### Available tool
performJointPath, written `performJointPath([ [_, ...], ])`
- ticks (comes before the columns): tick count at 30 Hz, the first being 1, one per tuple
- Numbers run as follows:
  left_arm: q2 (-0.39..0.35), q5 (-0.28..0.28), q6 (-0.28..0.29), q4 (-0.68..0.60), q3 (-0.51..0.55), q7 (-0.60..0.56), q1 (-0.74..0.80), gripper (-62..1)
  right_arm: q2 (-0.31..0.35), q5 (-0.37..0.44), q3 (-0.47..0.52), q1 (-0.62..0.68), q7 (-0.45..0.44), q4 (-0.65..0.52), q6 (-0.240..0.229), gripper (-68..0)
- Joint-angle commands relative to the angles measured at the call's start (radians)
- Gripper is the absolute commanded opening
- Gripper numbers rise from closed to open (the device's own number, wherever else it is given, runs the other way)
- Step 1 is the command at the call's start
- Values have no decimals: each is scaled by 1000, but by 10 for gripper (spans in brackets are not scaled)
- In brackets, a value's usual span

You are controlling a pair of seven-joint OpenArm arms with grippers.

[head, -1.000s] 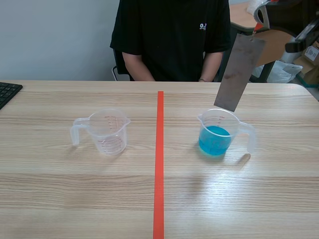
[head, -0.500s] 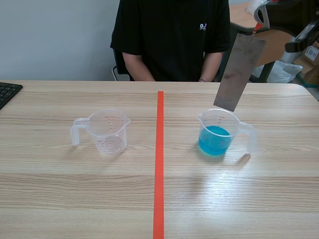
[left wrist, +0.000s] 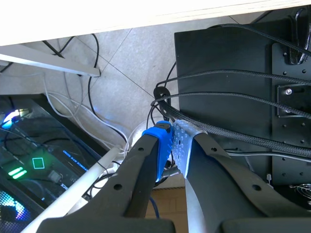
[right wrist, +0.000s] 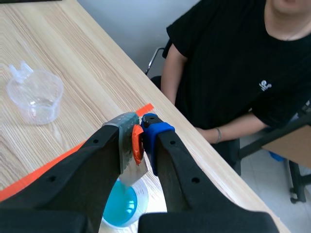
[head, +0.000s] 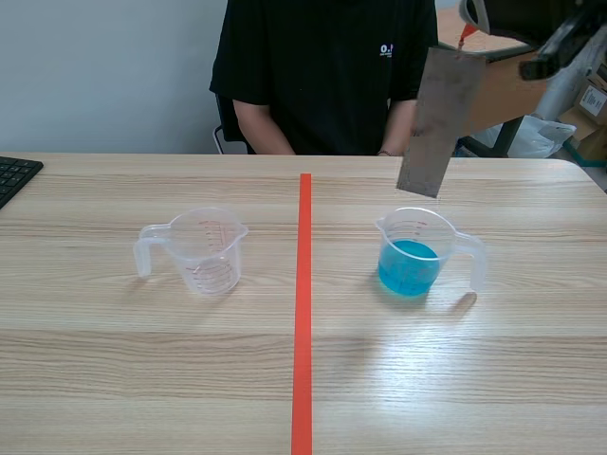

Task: Do the redox reaction experiment.
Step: 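Put the plate into the left beaker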

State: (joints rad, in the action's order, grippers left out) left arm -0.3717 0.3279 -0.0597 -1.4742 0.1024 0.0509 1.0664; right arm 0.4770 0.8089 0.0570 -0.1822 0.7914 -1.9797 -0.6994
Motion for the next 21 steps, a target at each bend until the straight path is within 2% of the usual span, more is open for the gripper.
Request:
performJointPath([
  [1,-6,5,-2,-4,0,-21,8,-565,10,6,-13,-35,-11,-11,13,-660],
  [3,-5,5,-1,-4,0,-24,8,-565,4,6,-39,-54,-11,-10,29,-660],
  [6,-6,5,-1,-4,0,-29,8,-565,-21,6,-76,-81,-11,-9,30,-660],
  [17,-6,5,-1,-4,0,-27,8,-565,-156,-102,-263,-183,-12,-6,57,-660],
  [21,-6,5,-1,-4,0,-27,8,-565,-214,-133,-330,-225,-13,11,84,-660],
])
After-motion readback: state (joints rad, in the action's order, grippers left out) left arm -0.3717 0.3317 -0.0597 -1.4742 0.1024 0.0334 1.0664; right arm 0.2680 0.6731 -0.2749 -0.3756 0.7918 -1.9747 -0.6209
